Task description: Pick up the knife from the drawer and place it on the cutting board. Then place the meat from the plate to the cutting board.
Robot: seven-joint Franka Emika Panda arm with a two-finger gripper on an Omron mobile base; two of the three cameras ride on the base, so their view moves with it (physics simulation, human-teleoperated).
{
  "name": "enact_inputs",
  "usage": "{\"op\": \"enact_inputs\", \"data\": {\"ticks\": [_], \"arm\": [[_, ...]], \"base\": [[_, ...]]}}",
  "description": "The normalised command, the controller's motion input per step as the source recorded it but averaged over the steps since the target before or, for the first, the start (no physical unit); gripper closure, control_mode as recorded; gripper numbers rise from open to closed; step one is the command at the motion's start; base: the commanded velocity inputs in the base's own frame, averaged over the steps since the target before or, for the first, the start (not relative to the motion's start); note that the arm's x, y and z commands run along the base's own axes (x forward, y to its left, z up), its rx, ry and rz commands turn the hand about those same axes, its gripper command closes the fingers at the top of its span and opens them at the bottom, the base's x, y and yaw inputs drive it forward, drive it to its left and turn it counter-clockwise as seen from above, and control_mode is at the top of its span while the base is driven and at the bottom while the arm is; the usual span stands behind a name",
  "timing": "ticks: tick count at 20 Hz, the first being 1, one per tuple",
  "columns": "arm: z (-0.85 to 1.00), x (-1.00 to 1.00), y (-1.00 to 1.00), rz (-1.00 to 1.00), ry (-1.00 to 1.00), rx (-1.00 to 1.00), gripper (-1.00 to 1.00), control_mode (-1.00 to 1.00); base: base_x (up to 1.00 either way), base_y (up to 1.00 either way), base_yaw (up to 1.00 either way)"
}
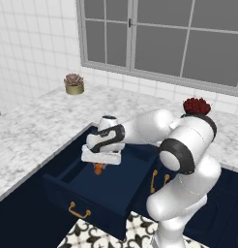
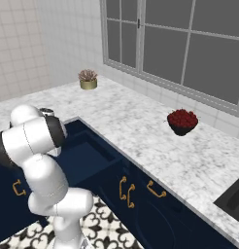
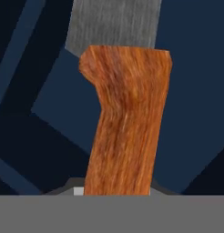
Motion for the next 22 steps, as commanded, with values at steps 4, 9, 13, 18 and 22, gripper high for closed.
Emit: {"op": "enact_inputs", "data": {"ticks": [4,9,13,18,22], "arm": [[1.00,-0.01,-0.34,0.39,0.09,0.12,1.00,-1.00],[1.00,-0.15,-0.44,0.32,0.07,0.03,1.00,-1.00],[0.94,-0.18,-0.61,0.31,0.00,0.00,1.00,-1.00],[0.68,-0.38,-0.76,0.30,-0.16,-0.01,1.00,-1.00],[0.25,-0.56,-0.86,0.27,-0.11,0.00,1.00,-1.00]], "base": [[0.00,0.00,0.00],[0.00,0.00,0.00],[0.00,0.00,0.00],[0.00,0.00,0.00],[0.00,0.00,0.00]]}}
